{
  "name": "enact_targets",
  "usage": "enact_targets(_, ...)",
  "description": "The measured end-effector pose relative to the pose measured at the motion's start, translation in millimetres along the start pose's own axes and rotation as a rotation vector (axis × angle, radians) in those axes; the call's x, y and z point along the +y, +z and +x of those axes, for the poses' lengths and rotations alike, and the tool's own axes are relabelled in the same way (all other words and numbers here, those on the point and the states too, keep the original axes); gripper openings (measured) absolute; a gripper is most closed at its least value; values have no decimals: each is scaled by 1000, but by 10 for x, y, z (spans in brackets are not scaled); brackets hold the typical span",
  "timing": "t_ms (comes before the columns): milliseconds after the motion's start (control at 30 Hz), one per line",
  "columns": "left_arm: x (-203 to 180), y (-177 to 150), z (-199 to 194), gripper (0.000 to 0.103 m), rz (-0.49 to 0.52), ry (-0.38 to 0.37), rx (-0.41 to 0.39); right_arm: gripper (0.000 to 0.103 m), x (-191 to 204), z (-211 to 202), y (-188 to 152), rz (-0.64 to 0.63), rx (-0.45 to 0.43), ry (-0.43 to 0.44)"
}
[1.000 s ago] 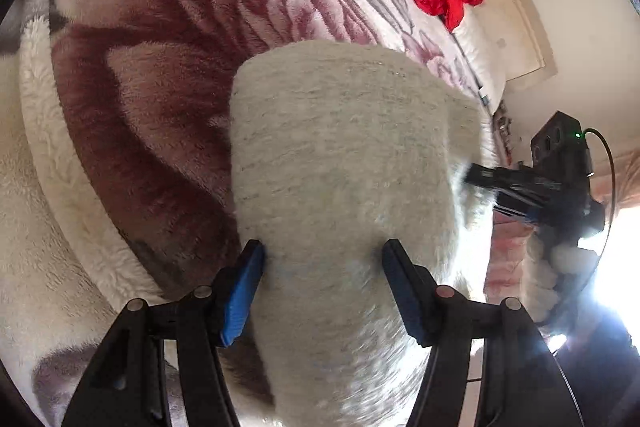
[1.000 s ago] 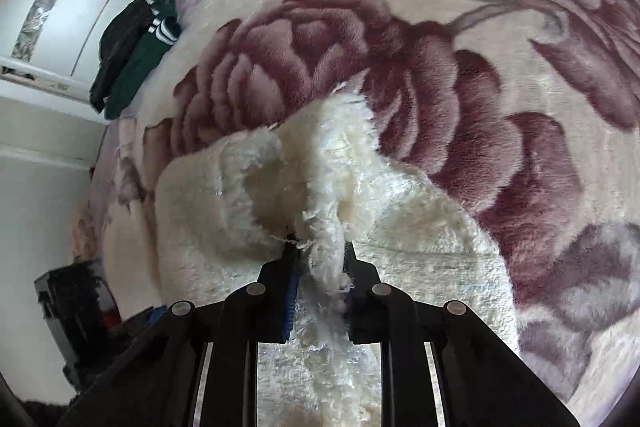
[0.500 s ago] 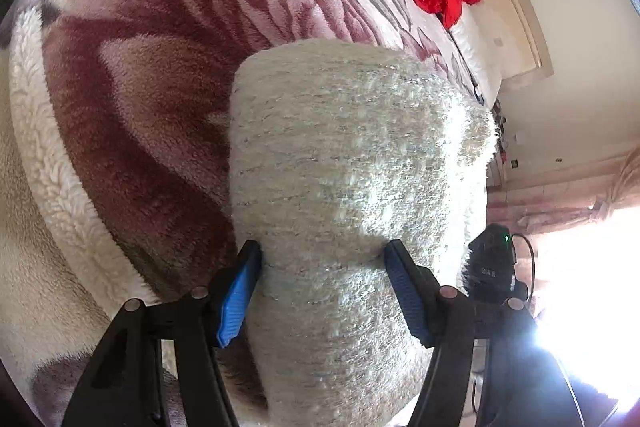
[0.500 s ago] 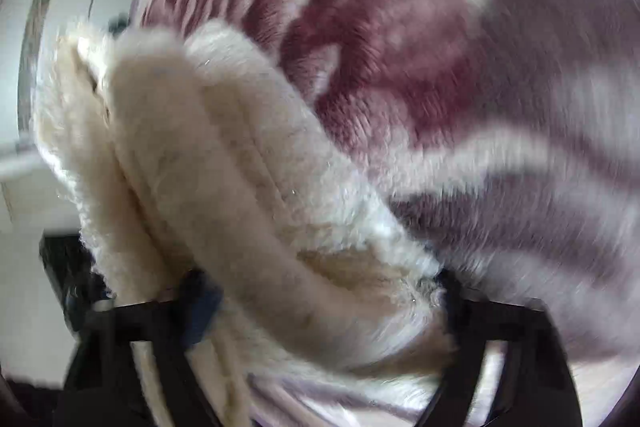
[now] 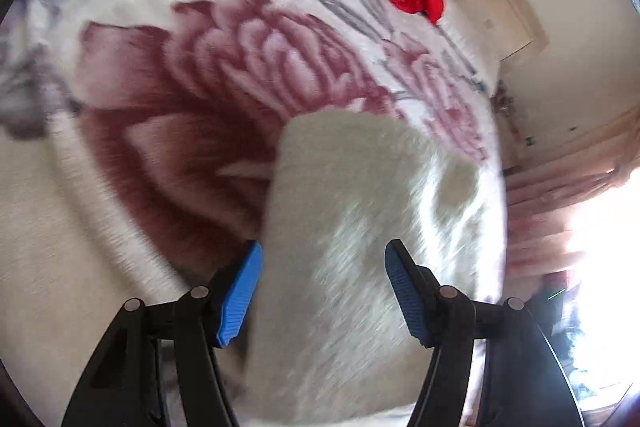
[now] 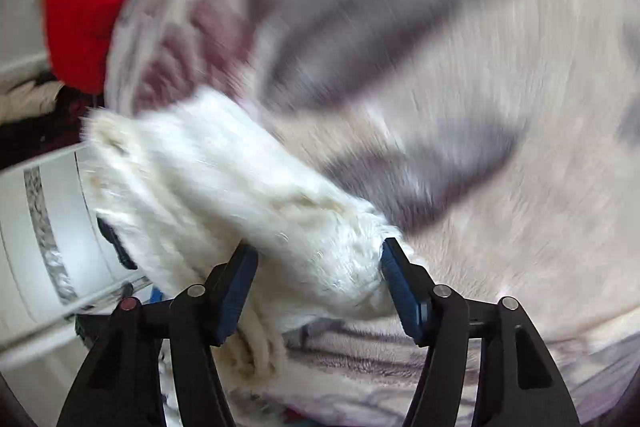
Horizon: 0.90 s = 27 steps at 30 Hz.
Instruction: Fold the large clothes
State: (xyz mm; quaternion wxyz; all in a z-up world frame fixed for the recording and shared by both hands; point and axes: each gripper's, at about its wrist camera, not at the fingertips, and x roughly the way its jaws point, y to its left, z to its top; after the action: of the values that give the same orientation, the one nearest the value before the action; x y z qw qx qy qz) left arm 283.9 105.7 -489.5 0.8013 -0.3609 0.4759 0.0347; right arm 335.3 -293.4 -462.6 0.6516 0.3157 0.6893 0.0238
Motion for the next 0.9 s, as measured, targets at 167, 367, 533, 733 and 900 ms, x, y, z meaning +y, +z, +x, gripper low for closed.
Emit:
enact_targets(167,279,-606,40,62,45,311,37,72,985,-222,56,-301,-37,74)
enact_targets(367,779,-1084,456,68,-31,407,119,72,1979,233,52,-561,53,117)
enact_targets(533,855,-1099,516,103,-23,298,81,8,2125,700,176,-530,77,-5)
enact_targets(733,955,-1101,487,103,-45,272,71,2,2053,390,300,-463,-48,-90)
enact_targets(900,902,-971,457,103,-46,262,107,3,1965,522,388,-456,35,-202)
